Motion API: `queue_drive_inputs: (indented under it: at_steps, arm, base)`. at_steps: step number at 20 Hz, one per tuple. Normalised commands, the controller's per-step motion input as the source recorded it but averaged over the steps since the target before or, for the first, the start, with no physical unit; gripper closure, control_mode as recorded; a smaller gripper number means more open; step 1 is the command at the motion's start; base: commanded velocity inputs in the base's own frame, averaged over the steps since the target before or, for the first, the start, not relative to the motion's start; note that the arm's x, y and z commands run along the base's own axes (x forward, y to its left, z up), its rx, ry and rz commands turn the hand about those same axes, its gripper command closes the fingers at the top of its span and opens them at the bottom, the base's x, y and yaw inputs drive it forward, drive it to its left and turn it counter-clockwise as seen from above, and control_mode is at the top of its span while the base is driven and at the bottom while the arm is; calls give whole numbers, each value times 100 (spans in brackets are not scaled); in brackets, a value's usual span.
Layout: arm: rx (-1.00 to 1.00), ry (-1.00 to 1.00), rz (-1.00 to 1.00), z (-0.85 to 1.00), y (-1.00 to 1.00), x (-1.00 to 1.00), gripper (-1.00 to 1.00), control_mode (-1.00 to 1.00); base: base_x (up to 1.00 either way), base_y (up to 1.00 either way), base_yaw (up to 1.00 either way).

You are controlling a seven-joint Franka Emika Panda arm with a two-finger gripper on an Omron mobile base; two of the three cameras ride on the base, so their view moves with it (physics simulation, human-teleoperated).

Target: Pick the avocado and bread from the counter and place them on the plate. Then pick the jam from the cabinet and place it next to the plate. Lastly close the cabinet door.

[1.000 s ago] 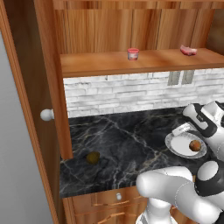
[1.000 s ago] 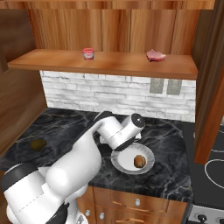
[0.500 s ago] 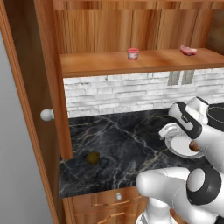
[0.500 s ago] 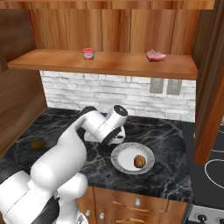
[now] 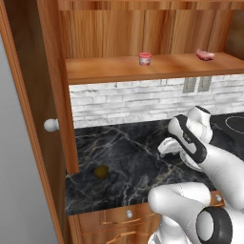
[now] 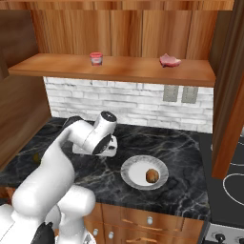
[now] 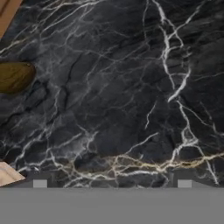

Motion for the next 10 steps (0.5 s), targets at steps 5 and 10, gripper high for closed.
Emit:
queue_drive_inputs:
  at_steps: [5,10]
  arm:
    - [-15,-5,0,0,80,-16,-100,-100]
    - [-10,-2,0,0,74,-1,-100,-100]
  base:
    - [0,0,0]
    - [0,0,0]
